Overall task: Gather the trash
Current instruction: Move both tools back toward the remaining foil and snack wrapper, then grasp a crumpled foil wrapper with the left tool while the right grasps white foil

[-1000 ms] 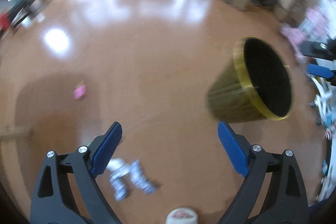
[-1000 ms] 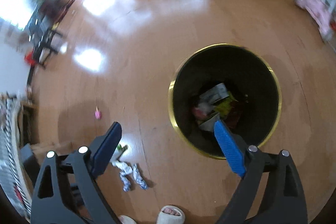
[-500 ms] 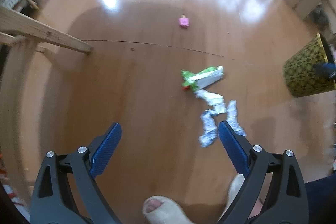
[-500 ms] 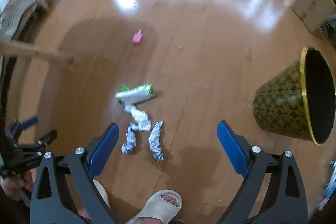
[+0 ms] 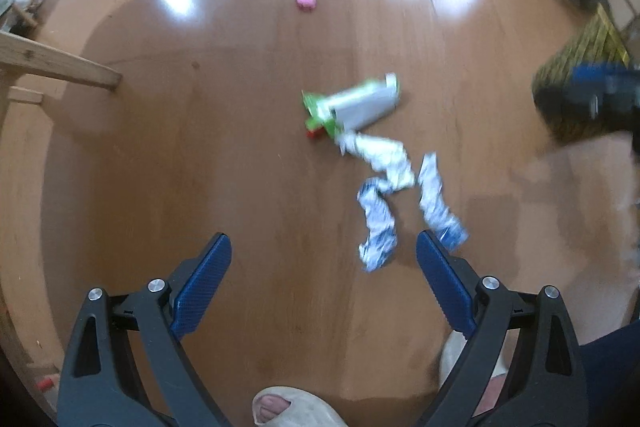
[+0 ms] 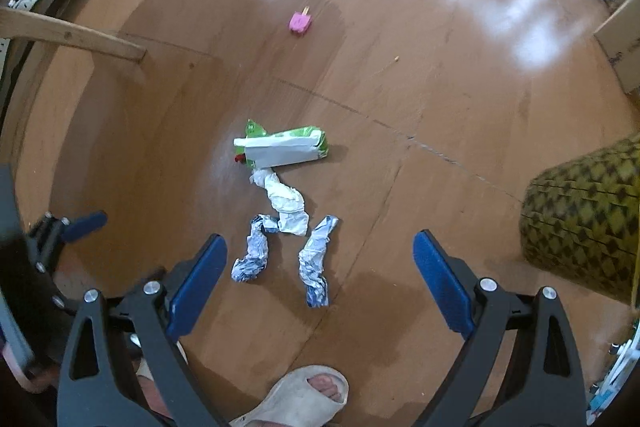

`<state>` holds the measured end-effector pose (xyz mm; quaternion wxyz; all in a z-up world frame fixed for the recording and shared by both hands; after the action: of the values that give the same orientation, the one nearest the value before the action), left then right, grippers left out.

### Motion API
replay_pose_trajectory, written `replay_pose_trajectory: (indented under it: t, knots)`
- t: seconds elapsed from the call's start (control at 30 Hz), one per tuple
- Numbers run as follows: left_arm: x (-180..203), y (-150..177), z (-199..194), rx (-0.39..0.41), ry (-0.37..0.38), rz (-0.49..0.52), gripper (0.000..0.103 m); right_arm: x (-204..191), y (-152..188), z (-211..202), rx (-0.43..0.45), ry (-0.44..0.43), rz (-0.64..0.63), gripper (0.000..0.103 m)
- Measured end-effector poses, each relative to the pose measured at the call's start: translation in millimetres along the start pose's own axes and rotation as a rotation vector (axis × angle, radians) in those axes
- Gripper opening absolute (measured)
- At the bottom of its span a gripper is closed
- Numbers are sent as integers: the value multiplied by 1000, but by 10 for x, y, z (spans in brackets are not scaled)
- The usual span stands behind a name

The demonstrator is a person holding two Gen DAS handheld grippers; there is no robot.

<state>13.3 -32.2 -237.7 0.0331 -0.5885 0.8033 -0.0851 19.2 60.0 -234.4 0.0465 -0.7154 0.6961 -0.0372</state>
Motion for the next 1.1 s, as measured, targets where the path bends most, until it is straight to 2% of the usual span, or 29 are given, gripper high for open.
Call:
replay_pose_trajectory:
  t: [0.13,0.2,0.27,0.37,0.5,0.57,0.6,0.67,0.77,0.8,0.83,0.93,1.1]
  knots:
    - [-16,119,457,-36,2,-61,91,23,-65,544,-62,-53,52,91]
    - [-29,199,758,-76,11,-109,91,38,-65,815,-97,-45,59,91]
    - [-14,239,923,-78,12,-119,91,46,-48,1137,-139,-32,54,91]
    - [55,293,1127,-99,64,-135,91,43,-37,1497,-182,-54,66,91]
    - [182,352,1336,-119,108,-131,91,-79,-47,1840,-215,-50,16,91]
    - [231,372,1442,-130,100,-110,91,-116,-49,1939,-221,-33,0,88]
    - [237,376,1482,-133,103,-111,90,-142,-45,1997,-225,-33,-5,83]
    - [231,391,1550,-142,106,-120,83,-190,-26,2069,-234,-34,-18,72]
    - [185,375,1548,-117,62,-112,64,-294,-34,2064,-209,-25,-62,55]
    - [163,366,1533,-111,48,-112,46,-313,-39,2047,-209,-38,-64,29]
    - [140,353,1519,-114,41,-111,38,-329,-50,2021,-219,-67,-52,29]
    - [60,324,1448,-159,103,-142,36,-333,-89,1828,-201,-59,-63,27]
    - [-83,110,900,-135,100,-86,36,-311,-192,1108,-149,-82,-64,27]
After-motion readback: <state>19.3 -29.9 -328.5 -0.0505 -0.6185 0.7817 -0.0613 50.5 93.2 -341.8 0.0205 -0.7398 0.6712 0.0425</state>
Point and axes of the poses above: each gripper's, at about its wrist camera, not at the fingertips, and z roughly the way its jaws point, x to its right, y to its underside, the point moved 5 cm from there along z, roughly the way its jaws point
